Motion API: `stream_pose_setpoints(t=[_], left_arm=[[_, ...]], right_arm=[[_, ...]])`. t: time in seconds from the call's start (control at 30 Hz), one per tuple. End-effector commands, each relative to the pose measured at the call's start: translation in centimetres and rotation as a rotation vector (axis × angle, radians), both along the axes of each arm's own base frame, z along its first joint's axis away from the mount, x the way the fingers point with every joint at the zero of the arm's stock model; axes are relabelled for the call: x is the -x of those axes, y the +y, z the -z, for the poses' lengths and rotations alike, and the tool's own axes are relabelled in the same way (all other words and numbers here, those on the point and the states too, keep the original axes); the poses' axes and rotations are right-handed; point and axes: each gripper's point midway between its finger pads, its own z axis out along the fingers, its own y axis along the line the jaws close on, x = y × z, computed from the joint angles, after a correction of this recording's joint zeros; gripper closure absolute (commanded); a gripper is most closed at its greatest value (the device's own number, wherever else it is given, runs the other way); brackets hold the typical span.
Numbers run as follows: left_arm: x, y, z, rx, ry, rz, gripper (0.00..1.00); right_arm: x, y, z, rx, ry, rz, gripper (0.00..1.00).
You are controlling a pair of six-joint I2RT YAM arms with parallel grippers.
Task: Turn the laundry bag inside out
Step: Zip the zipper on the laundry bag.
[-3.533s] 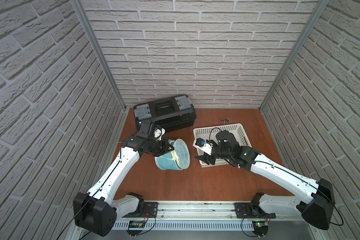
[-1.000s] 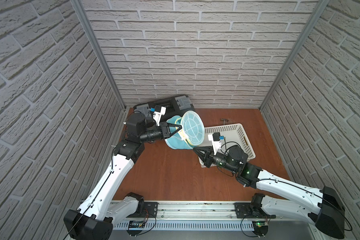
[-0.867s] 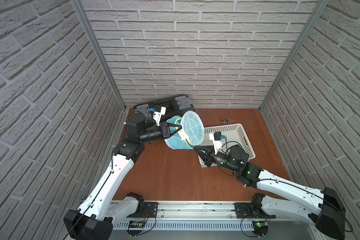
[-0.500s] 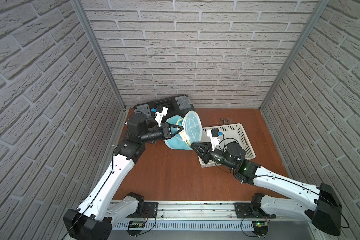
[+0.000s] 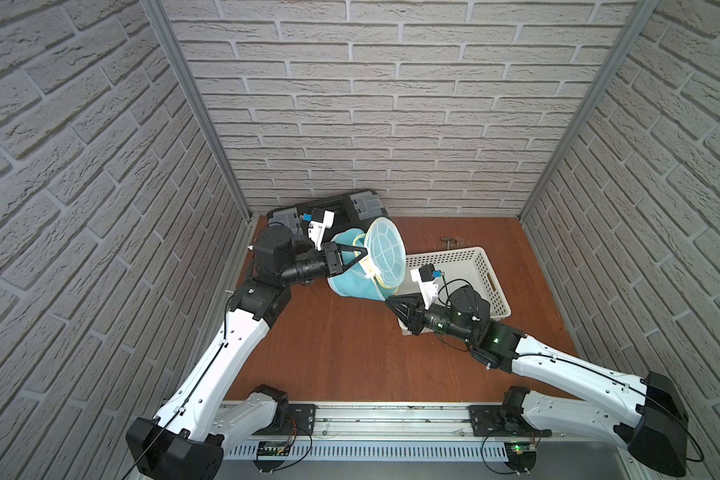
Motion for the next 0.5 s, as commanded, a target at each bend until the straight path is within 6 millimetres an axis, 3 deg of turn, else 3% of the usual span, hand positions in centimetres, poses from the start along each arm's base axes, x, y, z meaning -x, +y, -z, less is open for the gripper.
stream_pose_setpoints(t=[0.0,0.3,0.47], left_arm=[[0.2,-0.3,-1.9,0.034,-0.079,0.011,1.0],[0.6,-0.7,-1.9,0.039,-0.088,0.032,1.0],[0.8,-0.9,-2.2,0.059,-0.1,0.044,1.0]], right_arm=[[-0.3,-0.2,-1.2,-0.038,-0.038,0.012,0.78],[-2.1,-0.1,-4.9,-0.189,-0.044,-0.006,0.76],[-2.6,0.3,-5.1,-0.183,-0.052,-0.028,0.71]])
